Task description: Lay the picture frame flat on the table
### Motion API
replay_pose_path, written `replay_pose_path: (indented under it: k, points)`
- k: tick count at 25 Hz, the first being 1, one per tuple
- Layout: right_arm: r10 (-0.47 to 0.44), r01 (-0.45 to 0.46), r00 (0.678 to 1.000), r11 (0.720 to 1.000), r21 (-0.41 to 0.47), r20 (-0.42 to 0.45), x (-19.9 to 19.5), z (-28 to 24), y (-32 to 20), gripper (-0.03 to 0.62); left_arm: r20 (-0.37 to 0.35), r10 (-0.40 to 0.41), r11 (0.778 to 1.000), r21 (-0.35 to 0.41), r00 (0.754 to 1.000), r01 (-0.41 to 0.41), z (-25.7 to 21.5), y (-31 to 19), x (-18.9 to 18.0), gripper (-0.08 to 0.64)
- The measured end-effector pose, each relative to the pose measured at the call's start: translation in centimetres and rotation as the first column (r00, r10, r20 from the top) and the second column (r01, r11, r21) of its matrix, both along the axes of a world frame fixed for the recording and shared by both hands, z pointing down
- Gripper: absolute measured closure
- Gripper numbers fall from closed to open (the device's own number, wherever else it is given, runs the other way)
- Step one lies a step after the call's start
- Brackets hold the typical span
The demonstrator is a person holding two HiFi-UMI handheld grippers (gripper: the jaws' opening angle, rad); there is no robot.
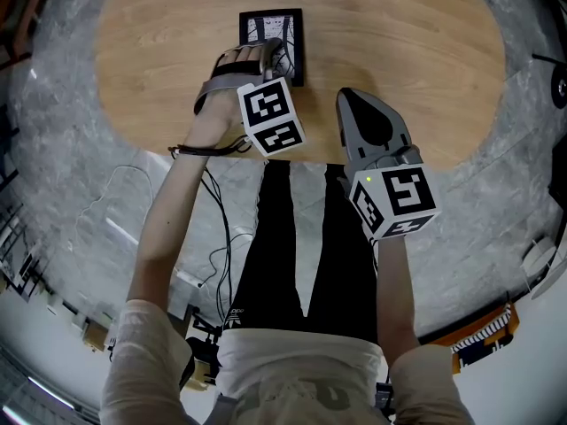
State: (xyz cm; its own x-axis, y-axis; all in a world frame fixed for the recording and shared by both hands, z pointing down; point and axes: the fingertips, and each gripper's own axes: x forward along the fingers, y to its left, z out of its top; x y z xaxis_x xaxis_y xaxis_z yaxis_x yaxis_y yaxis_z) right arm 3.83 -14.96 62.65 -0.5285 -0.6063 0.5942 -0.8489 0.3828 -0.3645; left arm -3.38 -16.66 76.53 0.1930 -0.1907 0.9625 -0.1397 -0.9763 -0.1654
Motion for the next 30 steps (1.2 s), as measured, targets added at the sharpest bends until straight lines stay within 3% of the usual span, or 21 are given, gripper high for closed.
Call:
replay_pose_path:
  k: [6,21,24,27,30]
  points:
    - [0.022,-0.023,1.000,1.000,0.013,0.009,0.9,-0.3,-0.4,0.586,-0.060,-0.047,0.996,-0.082,0.997,0.042,0.0,0.7,1.2,0.175]
    - [0.014,-0.014,1.000,1.000,0.014,-0.011,0.8,-0.3,-0.8,0.586,-0.065,-0.043,0.995,-0.088,0.997,0.037,-0.4,0.8,1.2,0.175]
    - [0.006,-0.005,0.999,1.000,0.022,-0.035,0.6,-1.2,-1.2,0.586,-0.101,-0.088,0.993,-0.085,0.991,0.080,-2.0,0.2,1.2,0.175]
    - [0.006,-0.003,0.998,0.999,0.046,-0.070,0.8,-3.4,-2.2,0.586,-0.185,-0.196,0.977,-0.125,0.963,0.175,-5.4,-0.8,2.0,0.176]
    - [0.019,-0.011,0.996,0.995,0.100,-0.087,0.8,-7.5,-4.1,0.586,-0.305,-0.319,0.943,-0.191,0.897,0.271,-10.8,-2.1,3.1,0.189]
